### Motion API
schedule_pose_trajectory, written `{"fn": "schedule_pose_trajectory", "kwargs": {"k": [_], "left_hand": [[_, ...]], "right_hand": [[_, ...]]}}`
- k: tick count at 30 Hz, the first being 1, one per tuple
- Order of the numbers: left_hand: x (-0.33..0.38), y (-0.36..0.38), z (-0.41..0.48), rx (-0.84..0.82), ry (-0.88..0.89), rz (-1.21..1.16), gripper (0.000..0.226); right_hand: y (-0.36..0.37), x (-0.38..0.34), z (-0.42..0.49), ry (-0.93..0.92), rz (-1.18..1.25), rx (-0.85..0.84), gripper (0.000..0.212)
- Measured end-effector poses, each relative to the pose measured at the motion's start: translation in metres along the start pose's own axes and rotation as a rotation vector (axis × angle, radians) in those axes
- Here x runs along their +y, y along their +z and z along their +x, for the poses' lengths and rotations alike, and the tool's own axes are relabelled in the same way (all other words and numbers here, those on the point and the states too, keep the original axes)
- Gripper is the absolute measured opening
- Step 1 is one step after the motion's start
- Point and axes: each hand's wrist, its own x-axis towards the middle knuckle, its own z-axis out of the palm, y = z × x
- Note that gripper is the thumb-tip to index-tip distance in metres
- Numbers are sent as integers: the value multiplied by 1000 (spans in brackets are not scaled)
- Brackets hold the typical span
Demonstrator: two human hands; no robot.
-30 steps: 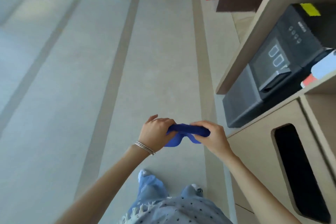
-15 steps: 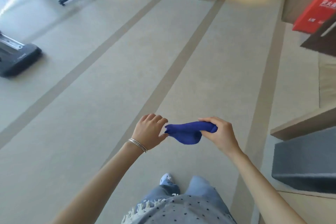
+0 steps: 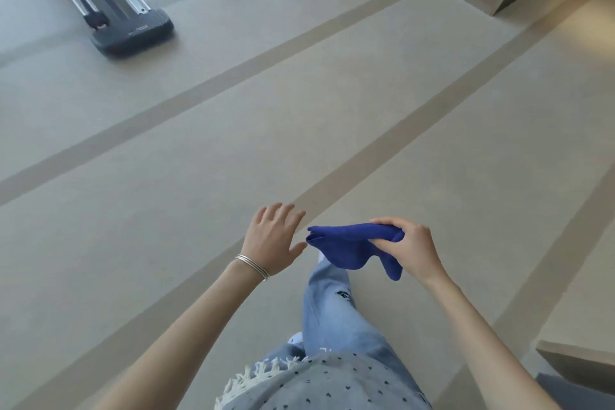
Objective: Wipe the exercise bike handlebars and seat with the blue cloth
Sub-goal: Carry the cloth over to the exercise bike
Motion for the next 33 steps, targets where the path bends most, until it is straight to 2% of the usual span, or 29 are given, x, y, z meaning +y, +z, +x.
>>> {"fn": "schedule_pose_trajectory", "kwargs": {"k": [4, 9, 14, 19, 26, 33], "left_hand": [[-17, -10, 56, -1, -56, 14, 61], [-38, -36, 137, 16, -116, 33, 63], [-48, -59, 209, 72, -185, 11, 63], [-74, -70, 248, 127, -239, -24, 59], [-148, -69, 316, 17, -271, 12, 65], [-264, -116, 411, 30, -345, 49, 67]], "right_hand": [[-12, -10, 70, 0, -6, -95, 27], [-28, -35, 168, -151, -194, -131, 38], [-39, -53, 254, -269, -260, -144, 33], [-35, -66, 318, -262, -247, -156, 28], [-3, -90, 407, -181, -232, -220, 28], [32, -160, 522, -202, -309, -164, 24]]}}
